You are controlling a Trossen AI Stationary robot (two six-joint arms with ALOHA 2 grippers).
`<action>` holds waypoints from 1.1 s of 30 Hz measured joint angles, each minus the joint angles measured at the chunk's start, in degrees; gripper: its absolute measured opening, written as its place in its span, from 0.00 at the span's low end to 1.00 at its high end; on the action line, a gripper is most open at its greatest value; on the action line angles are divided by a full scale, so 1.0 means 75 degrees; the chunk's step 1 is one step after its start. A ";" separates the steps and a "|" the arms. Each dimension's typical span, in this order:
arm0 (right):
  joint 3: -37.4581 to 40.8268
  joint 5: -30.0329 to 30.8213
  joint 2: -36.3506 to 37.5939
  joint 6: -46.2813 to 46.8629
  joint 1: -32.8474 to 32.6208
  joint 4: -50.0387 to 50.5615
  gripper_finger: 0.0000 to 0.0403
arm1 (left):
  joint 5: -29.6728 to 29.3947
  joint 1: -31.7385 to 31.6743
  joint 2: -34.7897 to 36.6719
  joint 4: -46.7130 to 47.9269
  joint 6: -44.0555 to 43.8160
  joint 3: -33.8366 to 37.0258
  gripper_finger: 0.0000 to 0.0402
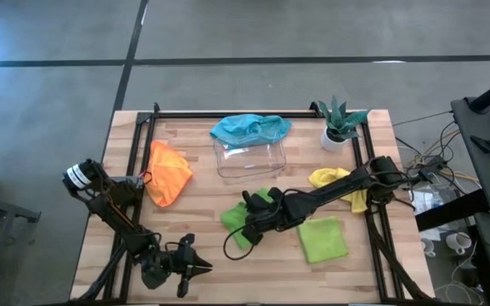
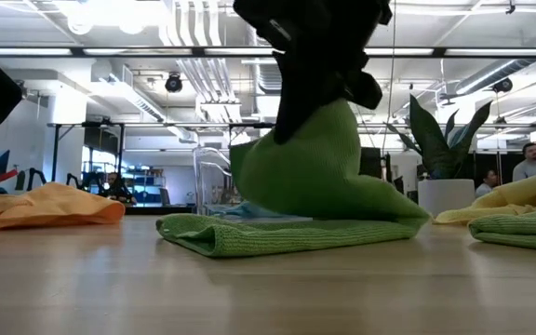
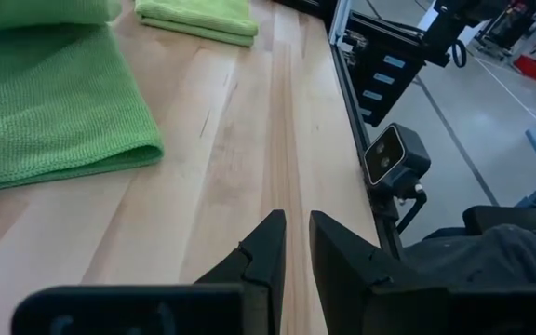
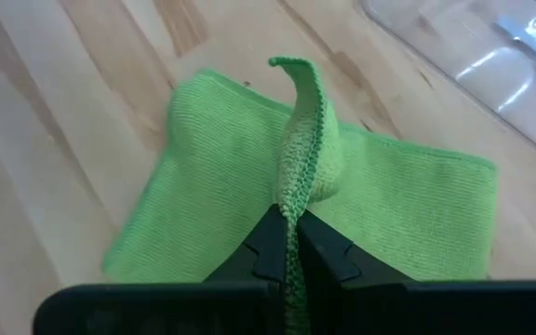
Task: Fold microfiber towels
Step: Fold the green microfiber cloth
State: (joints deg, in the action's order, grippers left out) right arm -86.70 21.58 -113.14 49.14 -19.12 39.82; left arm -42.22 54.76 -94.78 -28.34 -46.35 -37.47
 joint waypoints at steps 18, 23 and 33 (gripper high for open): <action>-0.0038 -0.0104 -0.0623 0.0163 -0.0017 -0.0805 0.02 | 0.0003 -0.0003 -0.0024 -0.0035 -0.0175 0.0003 0.09; -0.0047 0.0122 -0.0489 0.0253 -0.0032 -0.1052 0.02 | 0.0026 -0.0003 -0.0160 -0.0040 -0.0181 -0.0003 0.09; -0.0041 0.0061 -0.1021 0.0534 -0.0035 -0.1606 0.04 | 0.0035 -0.0006 -0.0187 -0.0044 -0.0181 0.0000 0.09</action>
State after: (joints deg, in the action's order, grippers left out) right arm -87.00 22.04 -120.81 53.15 -19.38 27.77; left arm -41.95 54.72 -96.18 -28.67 -47.70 -37.47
